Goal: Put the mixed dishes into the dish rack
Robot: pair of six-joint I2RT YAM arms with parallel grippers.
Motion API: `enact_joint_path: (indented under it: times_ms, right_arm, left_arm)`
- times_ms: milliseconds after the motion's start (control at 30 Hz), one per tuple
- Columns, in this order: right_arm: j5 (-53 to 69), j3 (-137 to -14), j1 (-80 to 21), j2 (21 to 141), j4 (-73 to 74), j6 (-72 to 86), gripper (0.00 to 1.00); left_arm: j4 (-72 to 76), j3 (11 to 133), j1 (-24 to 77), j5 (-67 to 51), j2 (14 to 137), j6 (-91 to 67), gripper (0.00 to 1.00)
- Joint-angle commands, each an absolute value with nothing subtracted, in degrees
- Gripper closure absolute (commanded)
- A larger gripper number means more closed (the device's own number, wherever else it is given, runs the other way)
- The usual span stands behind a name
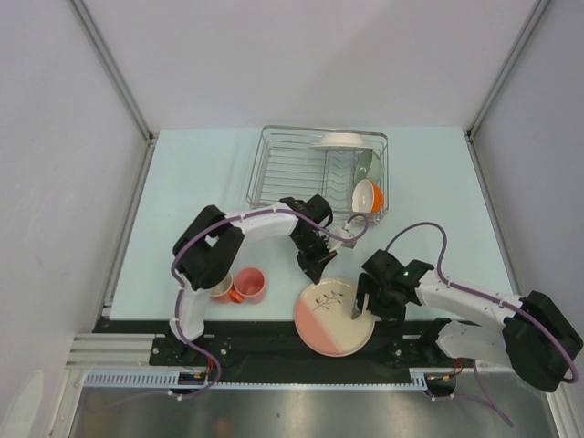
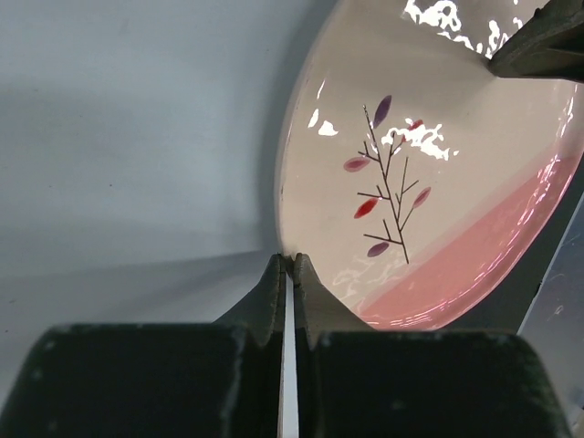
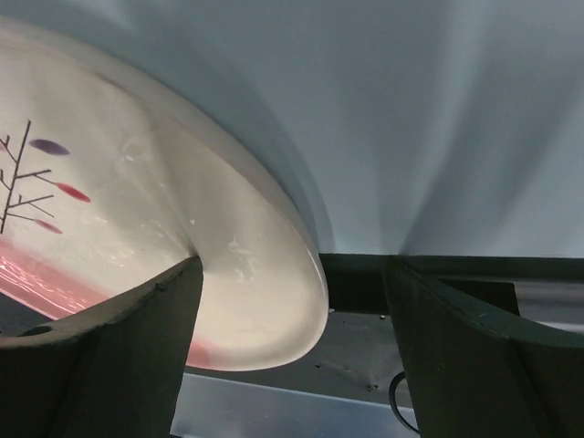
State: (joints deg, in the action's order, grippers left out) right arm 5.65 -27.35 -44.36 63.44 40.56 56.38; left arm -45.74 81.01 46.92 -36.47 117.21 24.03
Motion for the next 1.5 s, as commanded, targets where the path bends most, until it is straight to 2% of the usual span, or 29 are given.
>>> enact_joint_path:
  times_ms: [0,100,300,467,700,833,1000,1233,1467]
  right_arm:
    - [2.4,-27.4,-45.0,65.1,44.7,56.2,0.16]
    - [6.5,-25.8,-45.2,66.1,38.6,57.1,0.24]
    - [10.7,-26.6,-44.8,67.8,30.3,55.5,0.25]
    - [15.6,-25.4,-43.6,68.2,20.6,54.8,0.30]
    - [18.5,-25.1,-35.1,58.6,10.3,54.7,0.37]
    - [21.9,-23.5,-32.0,56.1,1.3,58.2,0.45]
    - [23.6,-24.7,-31.9,61.9,-10.0,60.3,0.51]
    - [26.1,-26.9,-30.8,72.2,-30.8,66.4,0.51]
    - [23.7,-30.2,-31.0,76.6,-38.5,67.1,0.55]
  left_arm:
    - [-45.4,78.9,48.0,-37.4,116.2,26.3,1.00]
    - [-45.2,79.2,48.0,-37.3,116.1,25.9,1.00]
    - [-45.5,80.3,48.0,-36.6,116.2,25.9,1.00]
    - [-45.7,81.1,48.0,-36.7,116.5,25.8,1.00]
    - [-45.6,80.5,48.0,-36.0,116.1,25.6,1.00]
    - [-45.7,81.3,47.9,-35.7,116.0,25.1,1.00]
    - [-46.1,83.9,47.6,-35.5,116.1,24.3,1.00]
    - [-46.1,86.5,46.8,-34.8,116.6,22.9,1.00]
    - [-45.4,86.0,46.7,-35.4,116.8,22.1,1.00]
